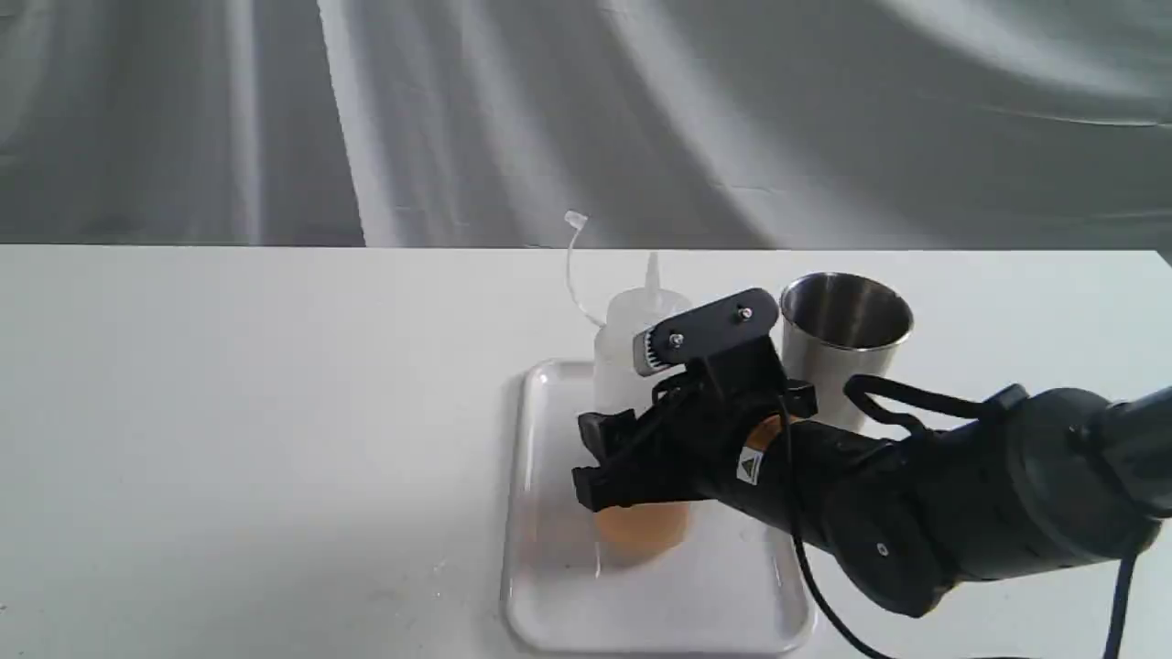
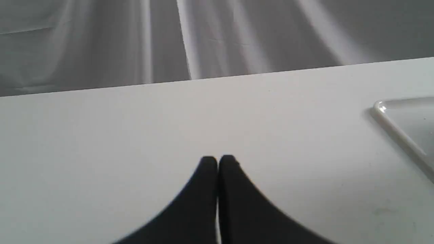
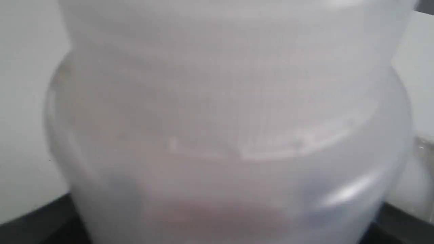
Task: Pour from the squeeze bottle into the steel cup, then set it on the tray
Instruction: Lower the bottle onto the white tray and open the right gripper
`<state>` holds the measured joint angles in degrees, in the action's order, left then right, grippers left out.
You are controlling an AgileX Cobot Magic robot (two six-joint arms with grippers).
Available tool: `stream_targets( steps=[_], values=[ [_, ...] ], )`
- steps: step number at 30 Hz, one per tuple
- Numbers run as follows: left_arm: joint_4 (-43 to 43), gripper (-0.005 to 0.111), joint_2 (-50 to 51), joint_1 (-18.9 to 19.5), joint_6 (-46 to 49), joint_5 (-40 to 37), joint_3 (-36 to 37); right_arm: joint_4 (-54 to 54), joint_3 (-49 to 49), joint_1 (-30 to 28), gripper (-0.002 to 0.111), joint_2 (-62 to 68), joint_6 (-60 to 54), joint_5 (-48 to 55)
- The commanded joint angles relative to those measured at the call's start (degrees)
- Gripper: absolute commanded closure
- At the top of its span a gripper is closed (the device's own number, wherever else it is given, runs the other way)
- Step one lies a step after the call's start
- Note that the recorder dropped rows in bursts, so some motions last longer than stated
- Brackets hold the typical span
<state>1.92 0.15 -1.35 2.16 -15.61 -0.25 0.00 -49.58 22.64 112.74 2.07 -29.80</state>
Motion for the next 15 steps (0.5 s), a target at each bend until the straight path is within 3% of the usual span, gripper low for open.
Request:
stream_targets(
  steps=[1,4,7,15],
  values=[
    [-0.04,0.107,-0.15,0.09,-0.31,0.39,0.25,0.00,0.06,0.08,0.061,-0.34,-0.75,0.81],
    [-0.04,0.107,-0.15,0.09,-0.31,0.39,0.25,0.00,0.06,0.08,0.039,-0.34,-0.75,1.62],
    [-0.04,0.107,-0.15,0.09,-0.31,0.39,0.25,0.00,0.06,0.08,0.025,-1.34,-0.75,3.11],
    [-0.04,0.107,-0.15,0.09,-0.18,0.39,0.25,-2.45,0.13,0.17,0.022,-11.47,-0.75,8.46]
  ],
)
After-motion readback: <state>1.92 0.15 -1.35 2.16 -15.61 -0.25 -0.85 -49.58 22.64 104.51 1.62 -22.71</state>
